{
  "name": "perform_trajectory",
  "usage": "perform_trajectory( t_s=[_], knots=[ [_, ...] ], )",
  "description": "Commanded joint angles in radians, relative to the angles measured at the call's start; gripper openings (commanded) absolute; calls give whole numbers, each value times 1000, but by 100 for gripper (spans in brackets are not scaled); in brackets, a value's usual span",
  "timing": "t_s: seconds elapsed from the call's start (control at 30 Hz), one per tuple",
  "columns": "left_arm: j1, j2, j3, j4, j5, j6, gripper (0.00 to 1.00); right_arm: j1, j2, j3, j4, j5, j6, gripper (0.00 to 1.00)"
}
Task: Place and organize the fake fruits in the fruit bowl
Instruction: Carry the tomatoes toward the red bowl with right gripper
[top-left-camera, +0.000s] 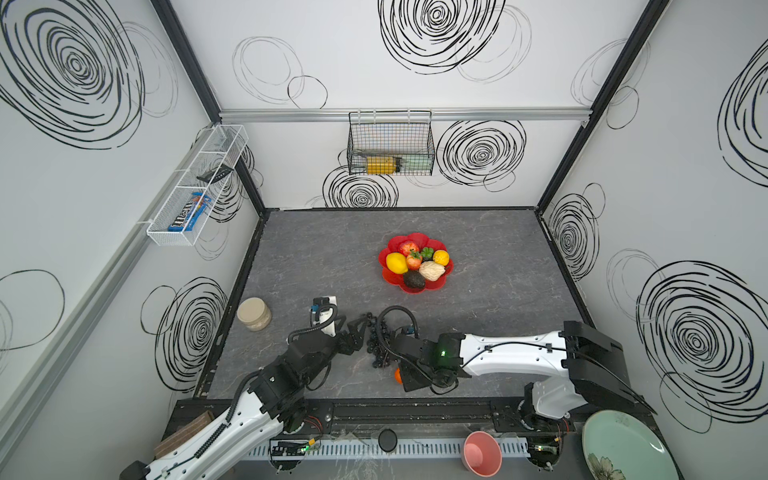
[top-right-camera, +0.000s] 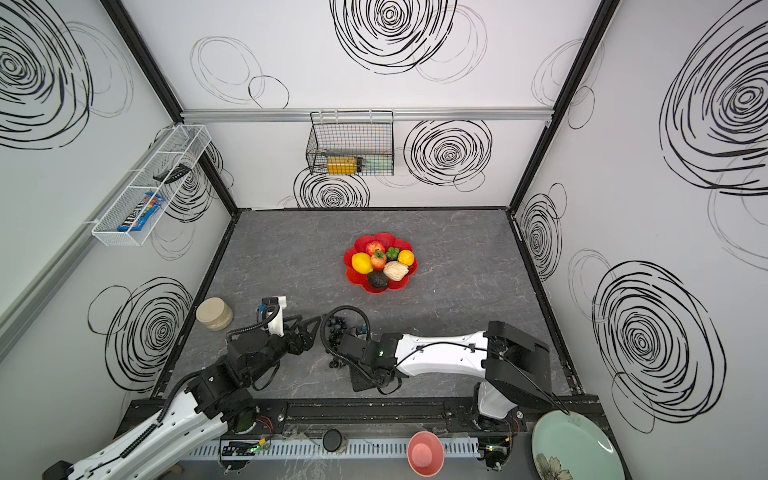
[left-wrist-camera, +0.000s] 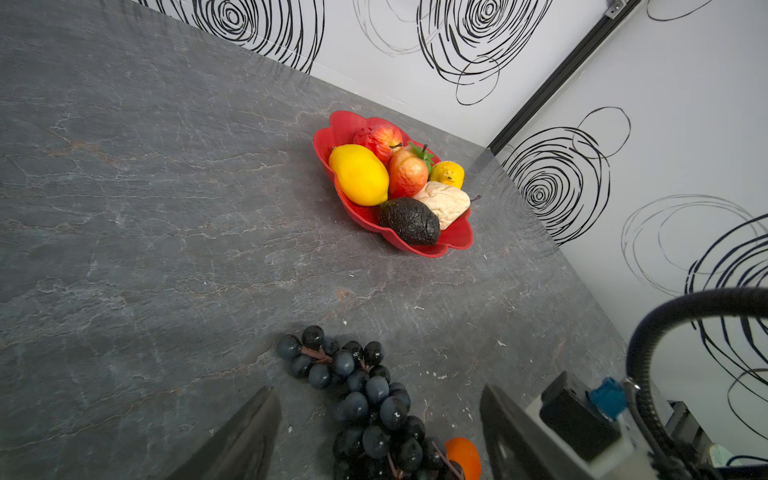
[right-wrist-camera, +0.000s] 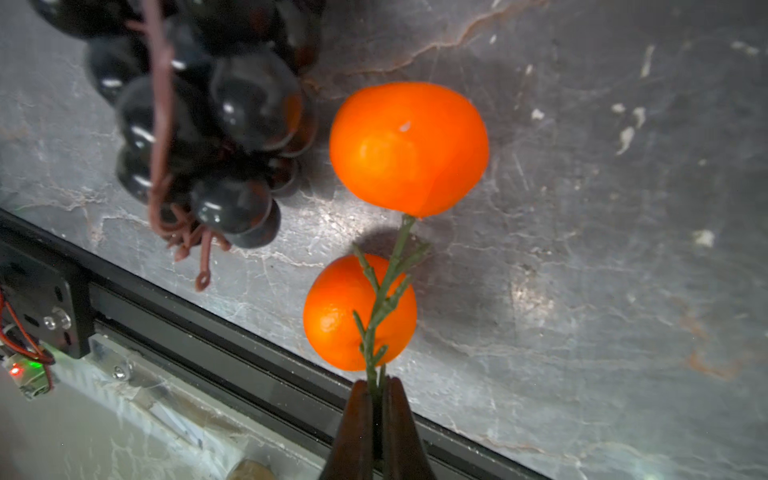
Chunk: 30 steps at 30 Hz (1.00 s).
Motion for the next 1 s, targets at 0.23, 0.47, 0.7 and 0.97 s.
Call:
perform_trajectory(
  t_s=[0.23, 0.47, 0.7, 0.97],
  knots=[
    [25, -54, -34, 42, 15, 21, 84, -109, -133, 86, -229, 155, -108, 0],
    [41, -112, -72, 95, 110, 53, 85, -284, -249, 222, -282, 357, -336, 0],
    [55, -164, -96, 111, 165, 66, 87, -497, -209, 351, -217, 308, -534, 0],
    [61, -180, -103, 116, 178, 67, 90, -664, -106, 447, -142, 223, -676, 0]
  ],
)
